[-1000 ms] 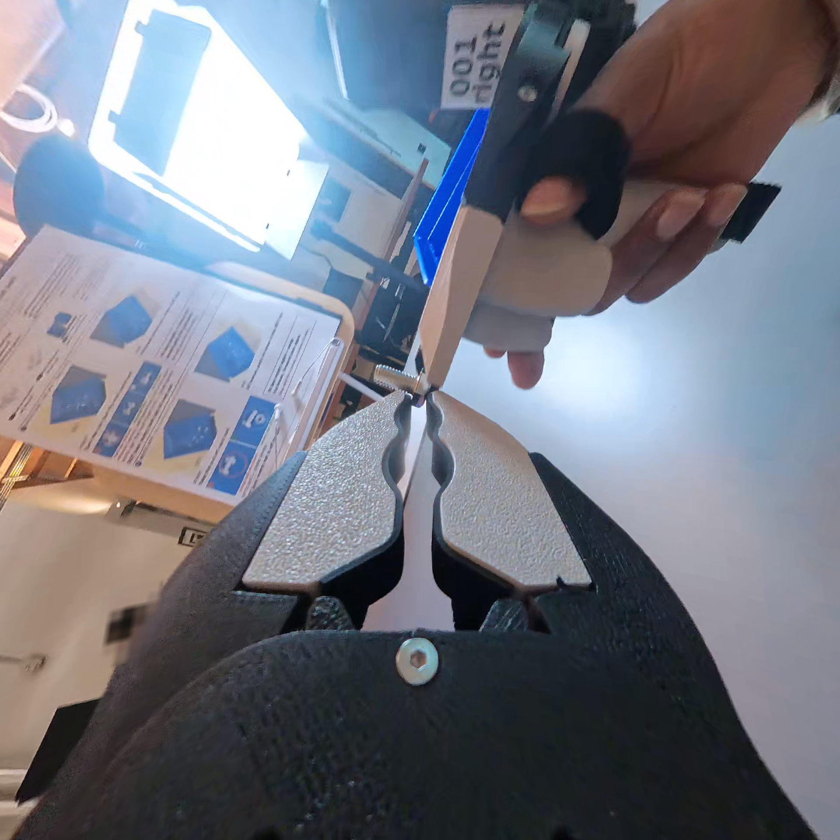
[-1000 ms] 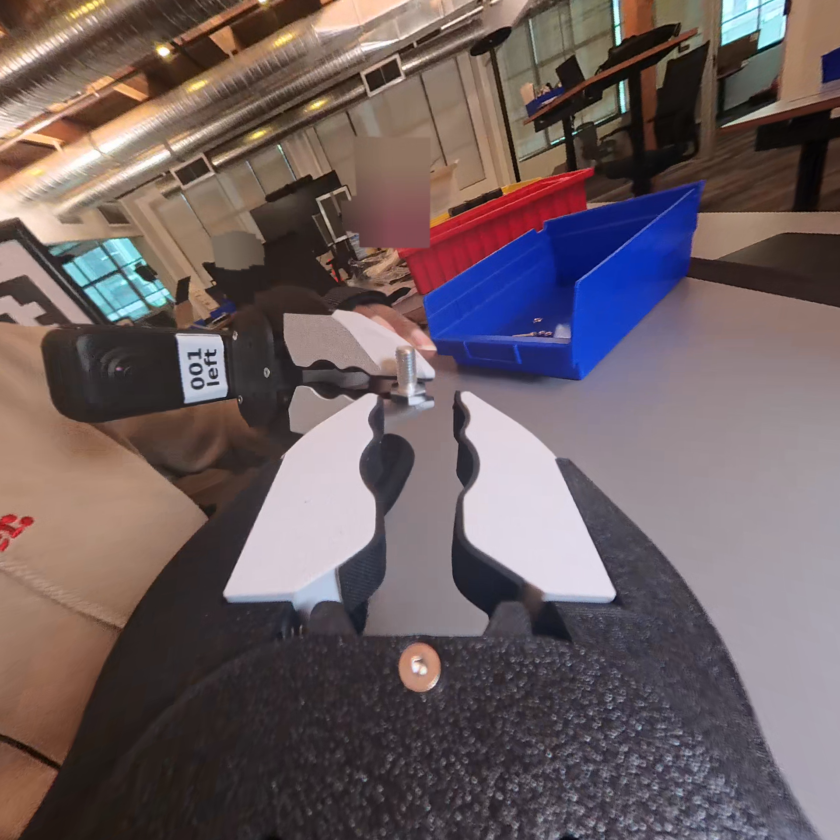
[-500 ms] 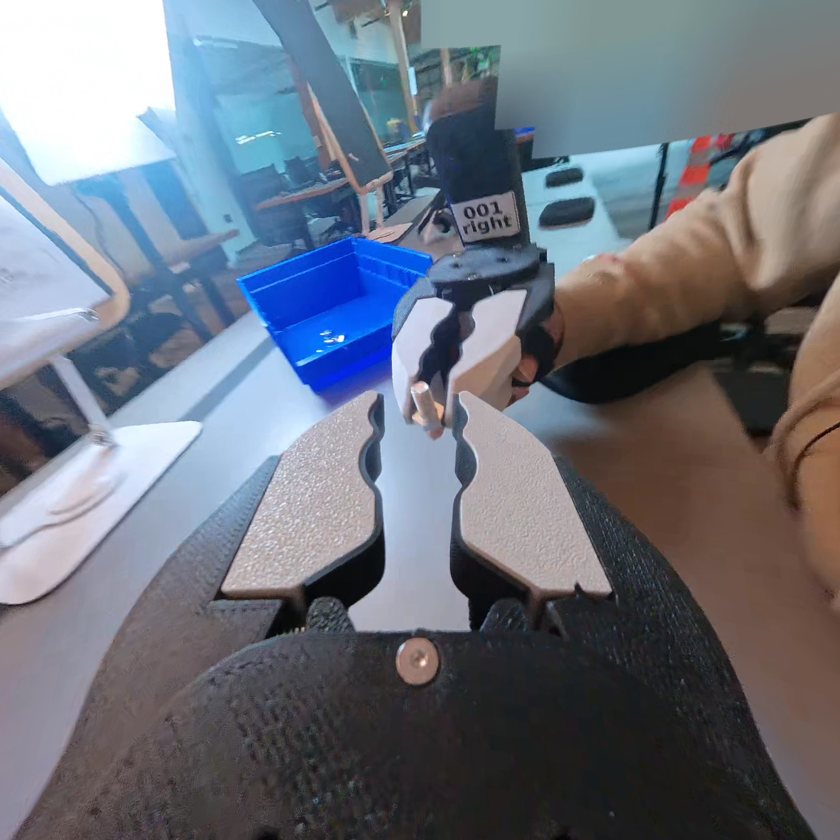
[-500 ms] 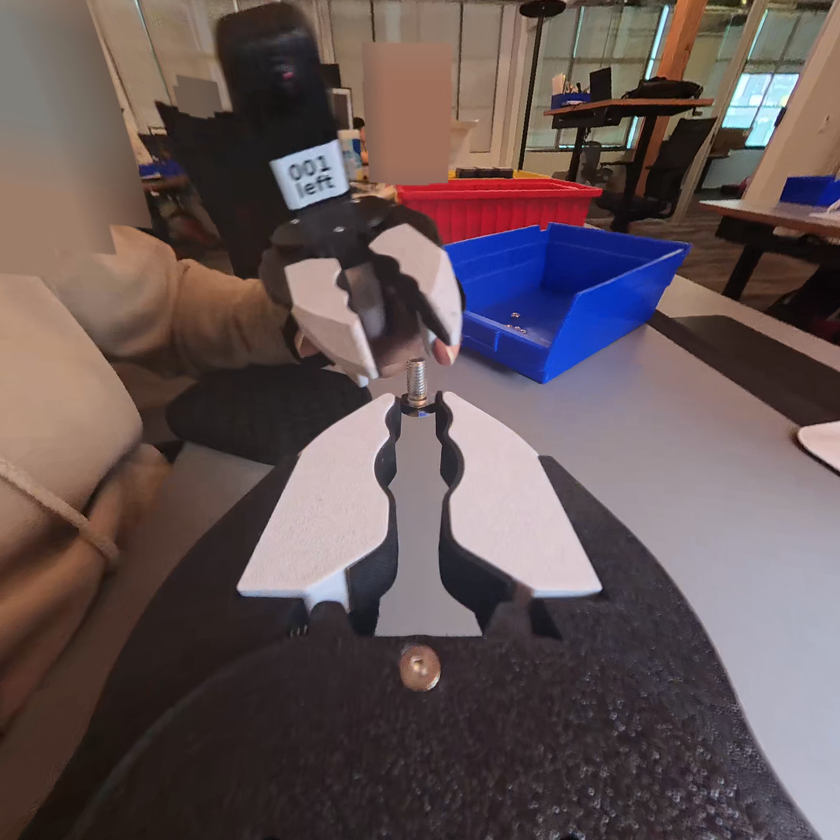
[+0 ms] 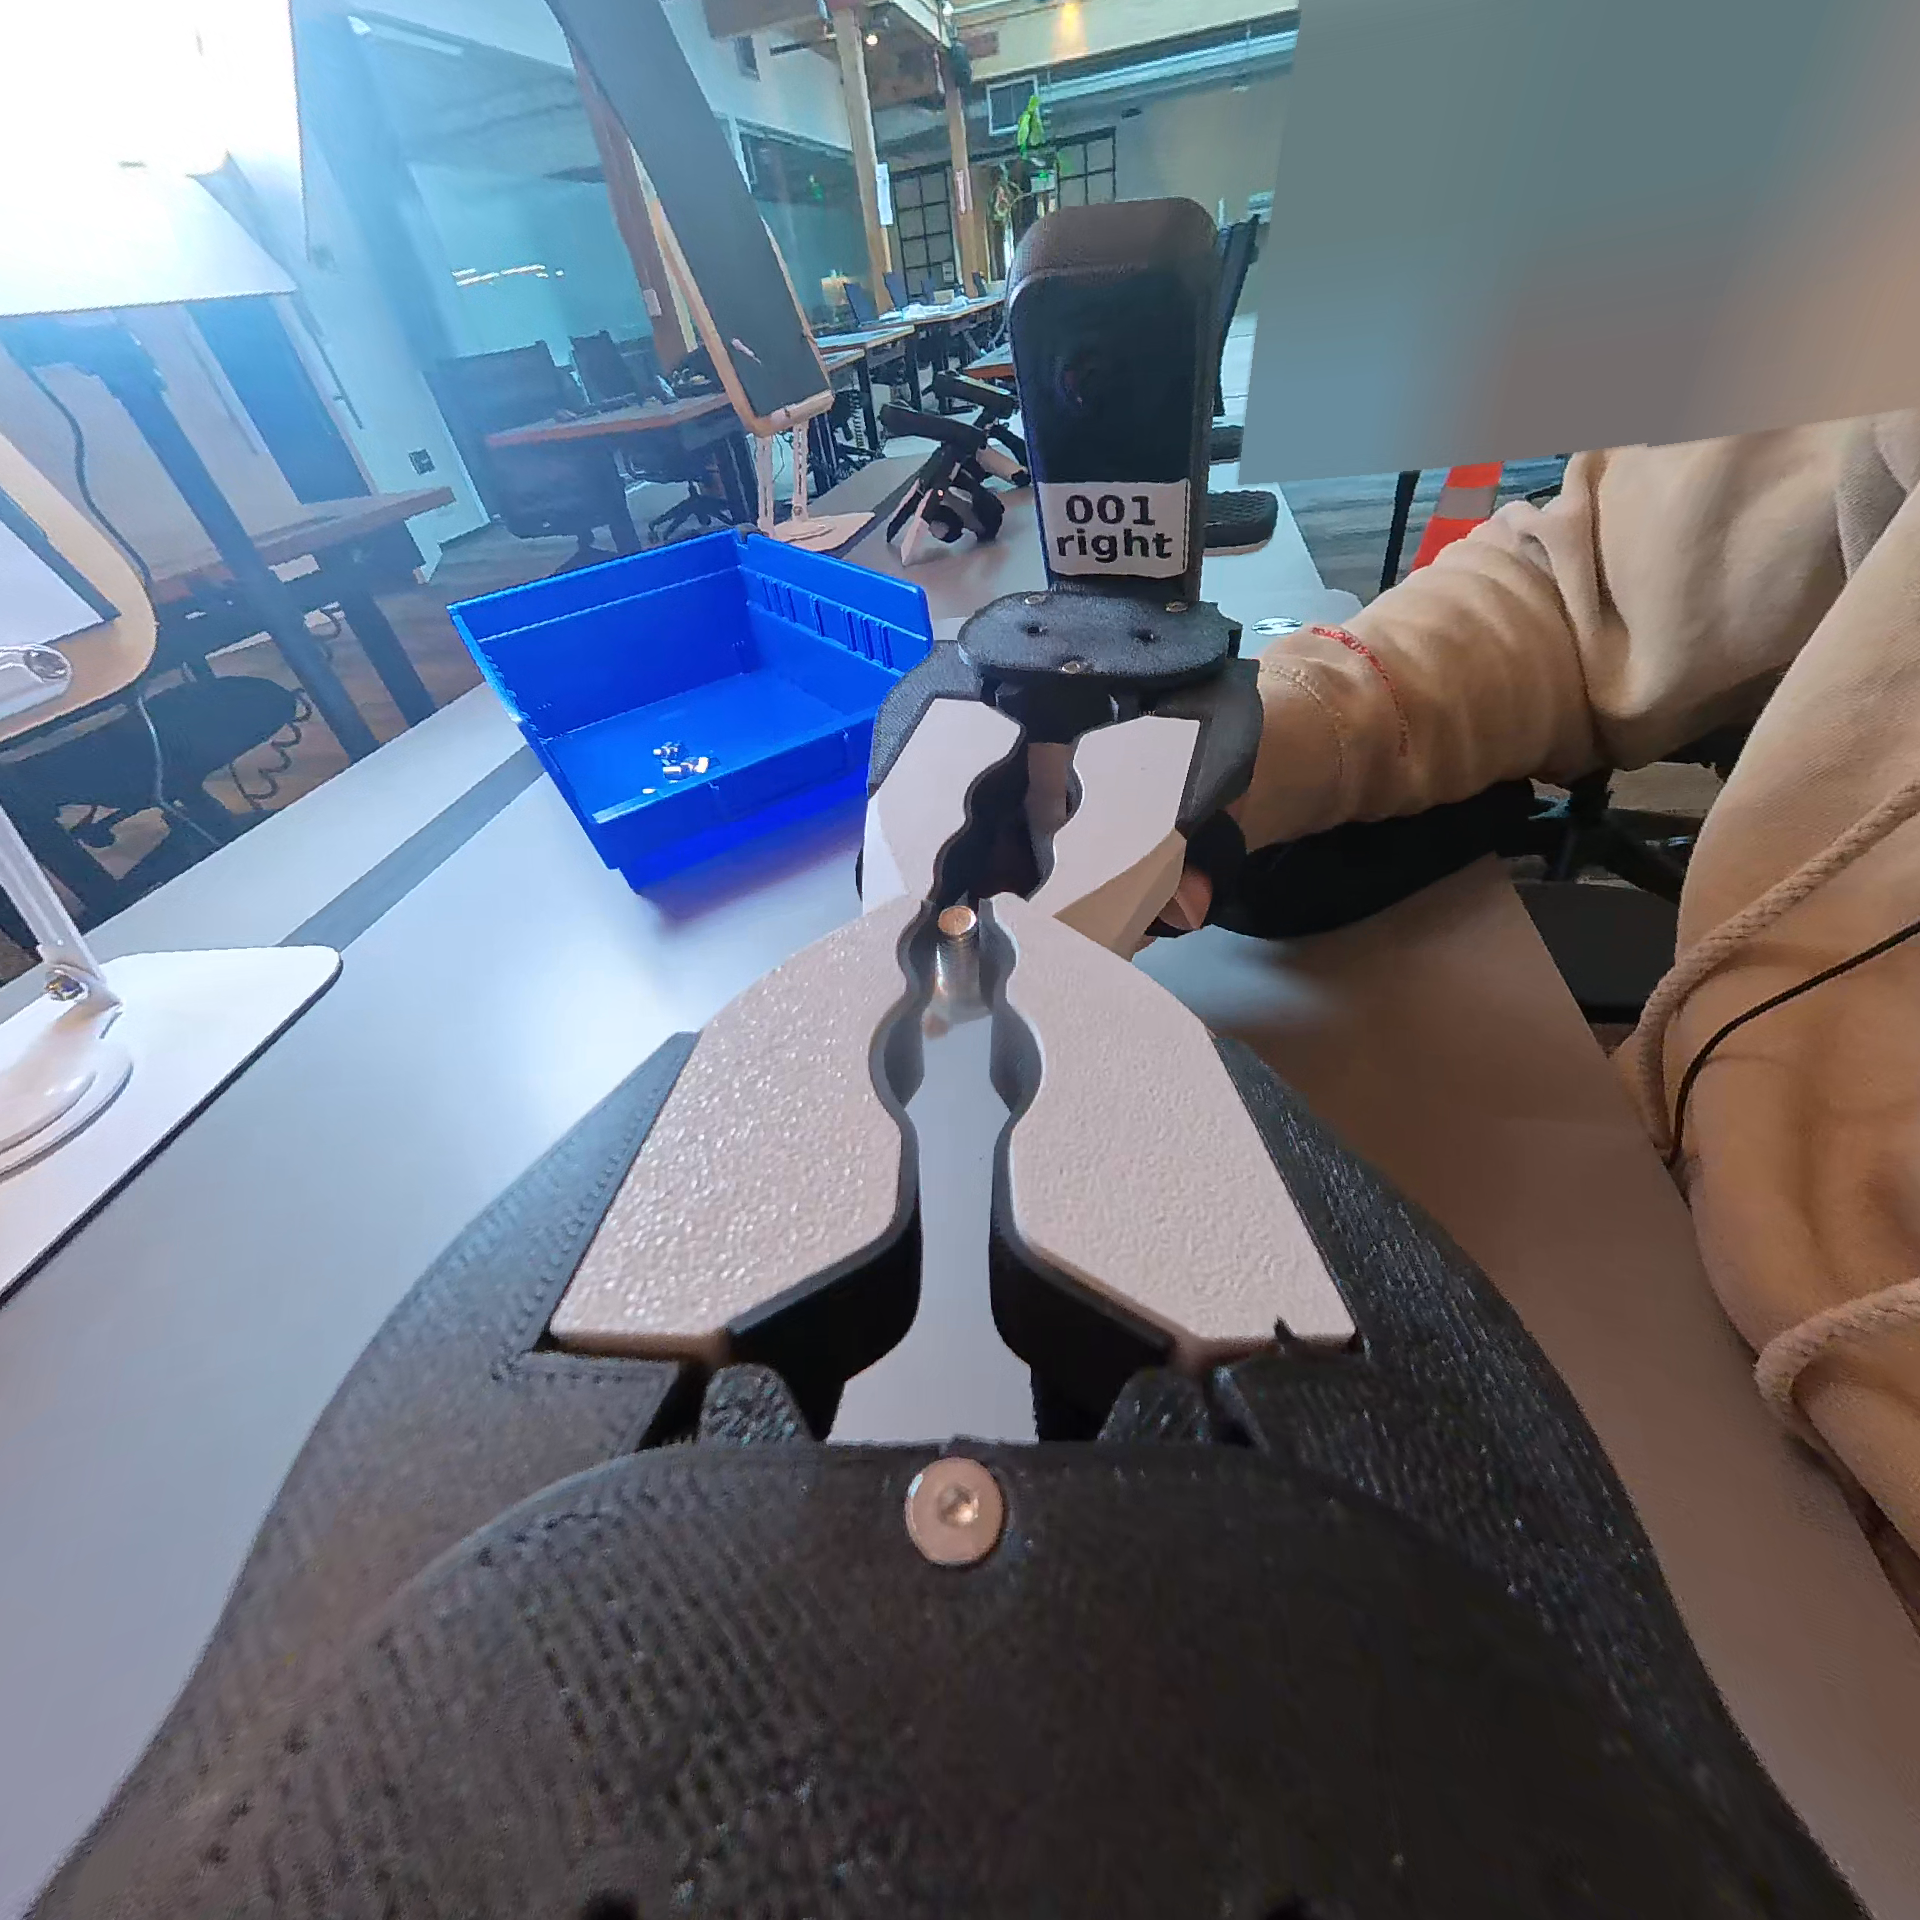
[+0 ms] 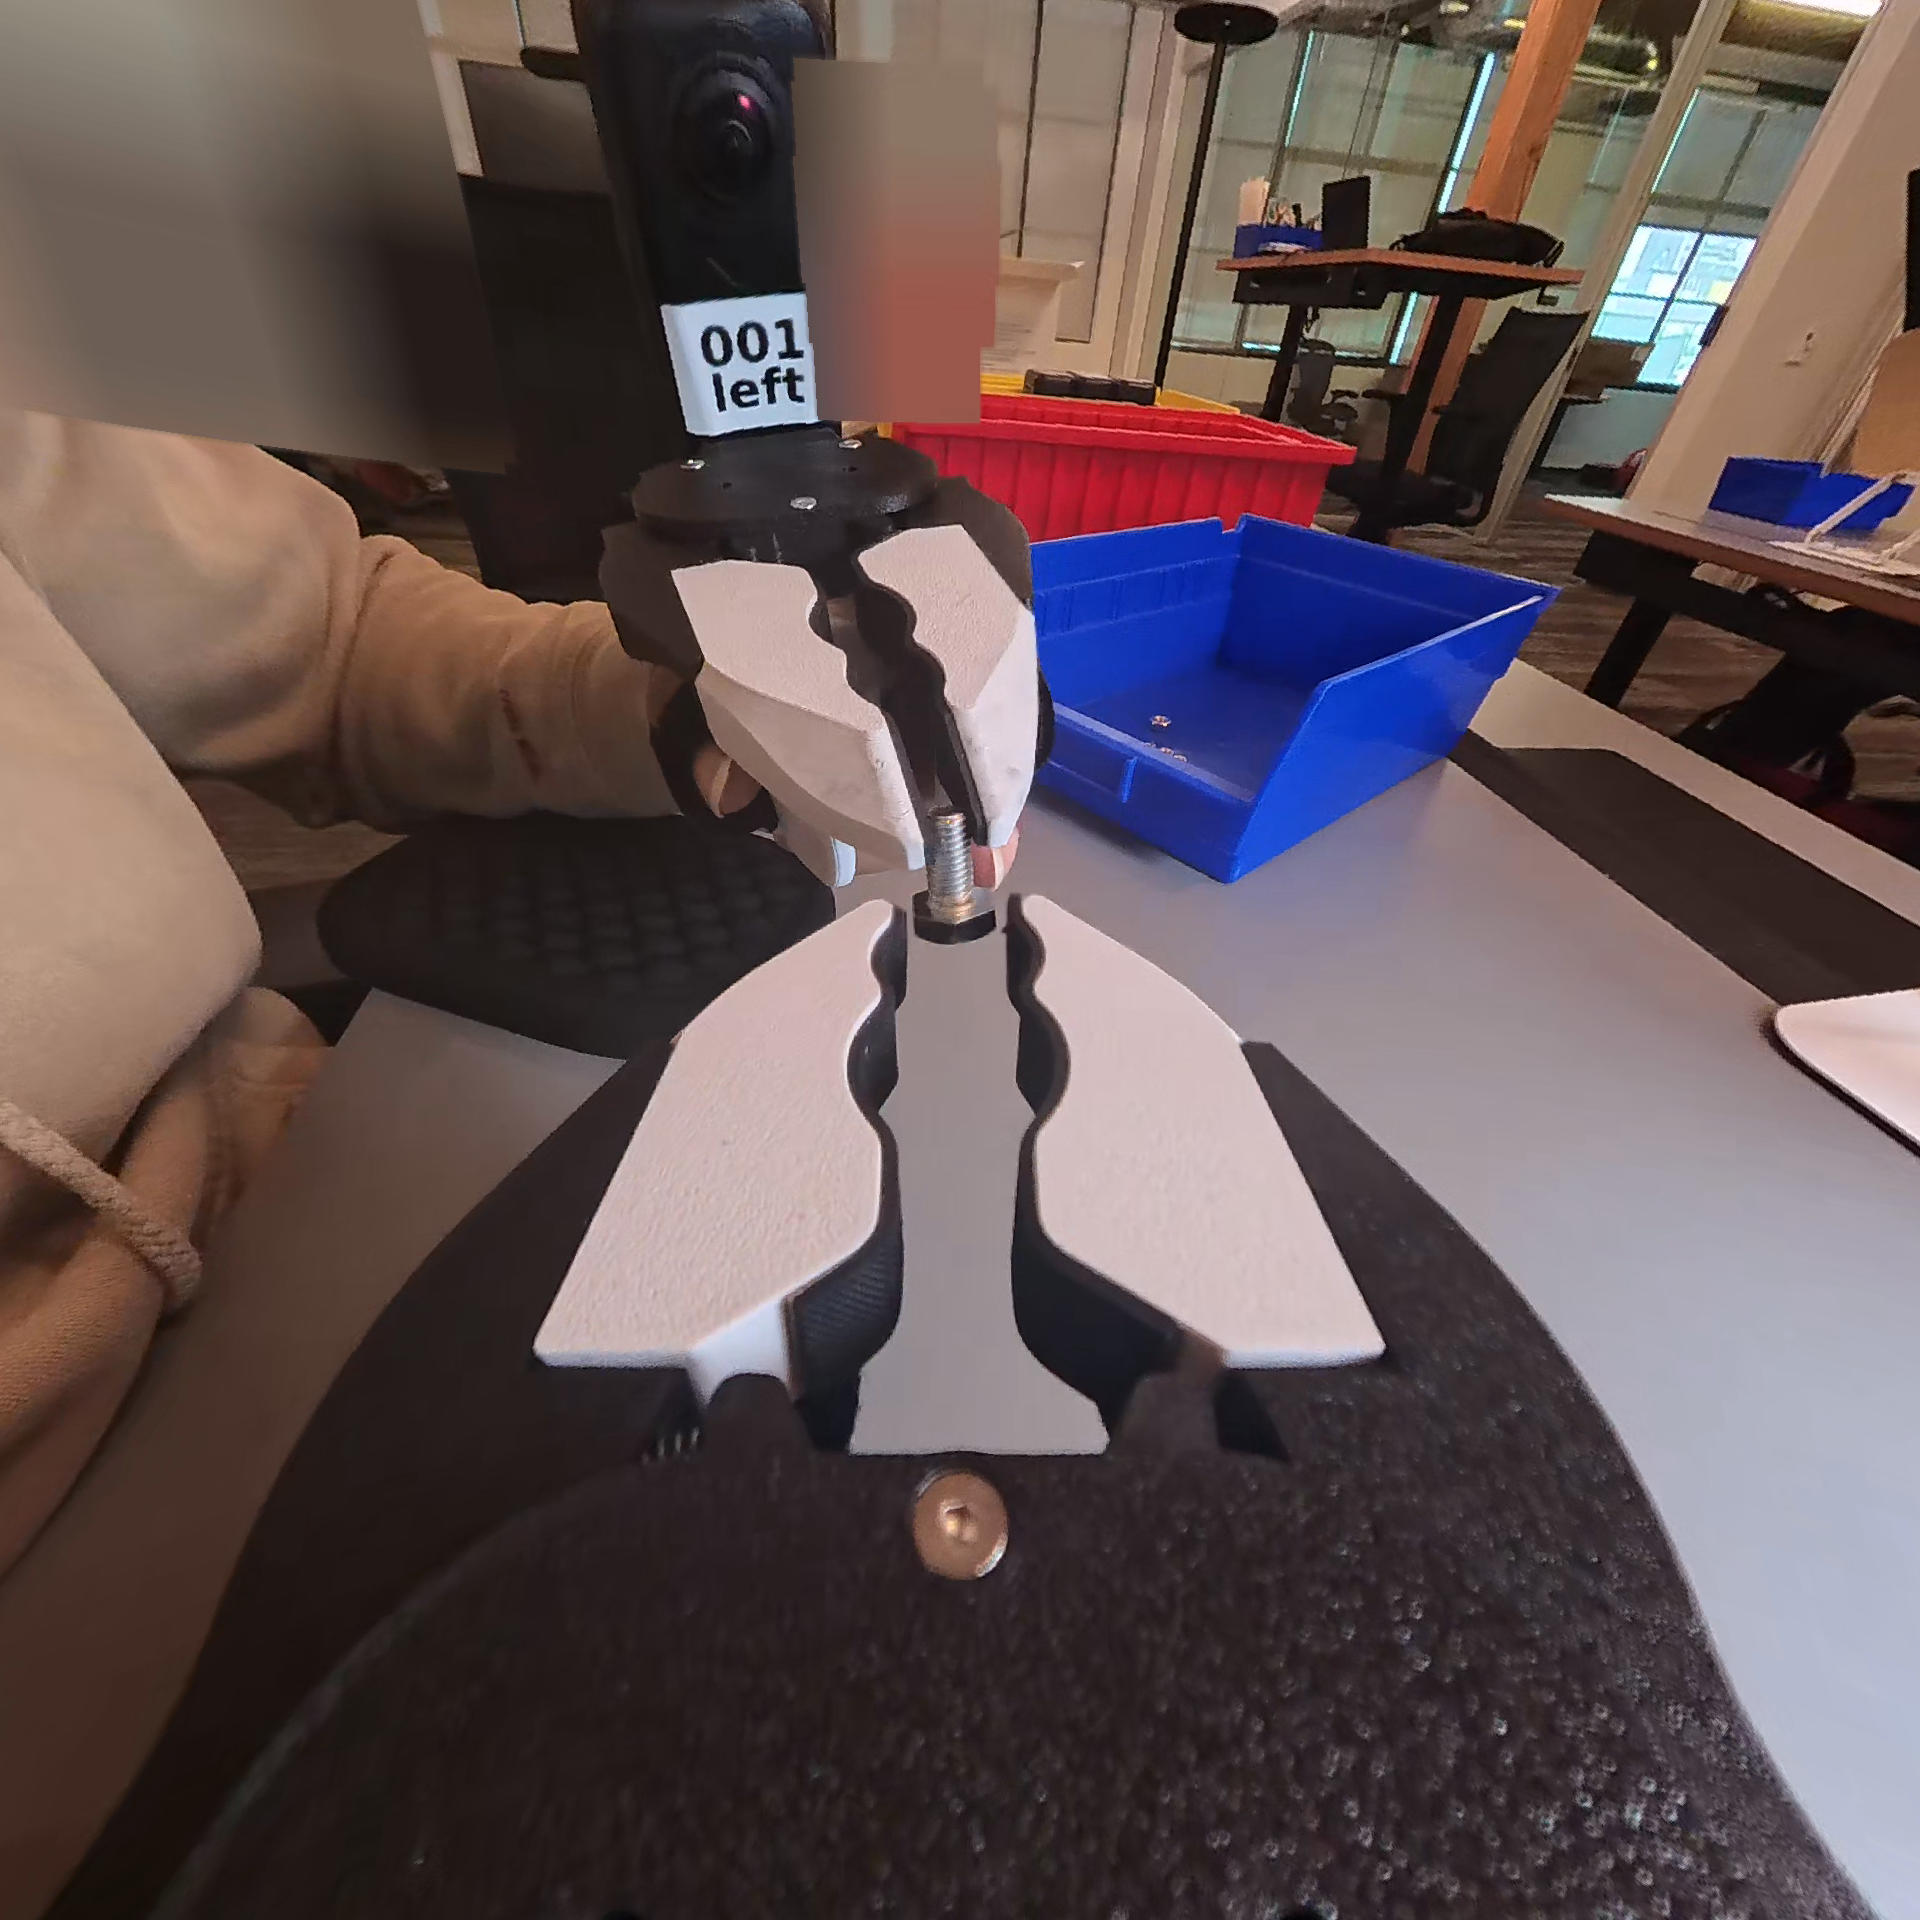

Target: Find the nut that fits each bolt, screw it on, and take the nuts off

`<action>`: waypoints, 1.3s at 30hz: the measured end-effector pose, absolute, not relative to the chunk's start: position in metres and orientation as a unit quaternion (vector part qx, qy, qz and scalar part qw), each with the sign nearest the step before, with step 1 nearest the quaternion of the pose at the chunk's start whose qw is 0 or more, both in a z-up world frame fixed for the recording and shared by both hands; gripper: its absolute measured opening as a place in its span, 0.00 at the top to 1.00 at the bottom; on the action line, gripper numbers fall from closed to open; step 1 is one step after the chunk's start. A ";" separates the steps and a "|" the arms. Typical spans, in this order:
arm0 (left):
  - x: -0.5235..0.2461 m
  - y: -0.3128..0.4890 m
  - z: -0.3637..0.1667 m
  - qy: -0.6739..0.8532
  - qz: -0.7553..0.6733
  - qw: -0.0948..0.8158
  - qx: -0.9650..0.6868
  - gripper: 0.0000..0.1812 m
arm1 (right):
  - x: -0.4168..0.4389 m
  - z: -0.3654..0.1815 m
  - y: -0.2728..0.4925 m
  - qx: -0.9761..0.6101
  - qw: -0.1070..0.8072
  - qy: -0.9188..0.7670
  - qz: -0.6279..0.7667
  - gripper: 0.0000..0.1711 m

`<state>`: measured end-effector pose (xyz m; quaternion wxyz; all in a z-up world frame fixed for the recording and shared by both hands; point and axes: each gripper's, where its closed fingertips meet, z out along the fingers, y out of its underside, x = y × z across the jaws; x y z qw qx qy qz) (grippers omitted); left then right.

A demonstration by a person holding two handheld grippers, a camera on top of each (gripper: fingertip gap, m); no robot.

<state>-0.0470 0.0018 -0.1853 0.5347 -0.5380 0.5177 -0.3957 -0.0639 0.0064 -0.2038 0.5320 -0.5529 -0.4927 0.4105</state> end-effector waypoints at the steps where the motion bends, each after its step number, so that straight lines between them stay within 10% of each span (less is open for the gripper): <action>1: -0.047 0.002 -0.185 0.518 -0.395 0.536 -0.538 0.96 | -0.064 -0.204 0.006 -0.553 0.531 -0.493 0.412 0.89; 19: -0.168 0.107 -0.123 0.417 -0.243 0.572 -0.663 0.85 | -0.044 -0.200 0.029 -0.589 0.531 -0.450 0.410 0.92; 31: -0.366 0.207 -0.273 0.382 0.006 0.112 -0.917 0.88 | -0.038 -0.208 0.031 -0.600 0.514 -0.448 0.418 0.92; 39: -0.394 0.204 -0.316 0.366 0.045 -0.031 -0.929 0.85 | -0.033 -0.212 0.035 -0.607 0.506 -0.443 0.422 0.92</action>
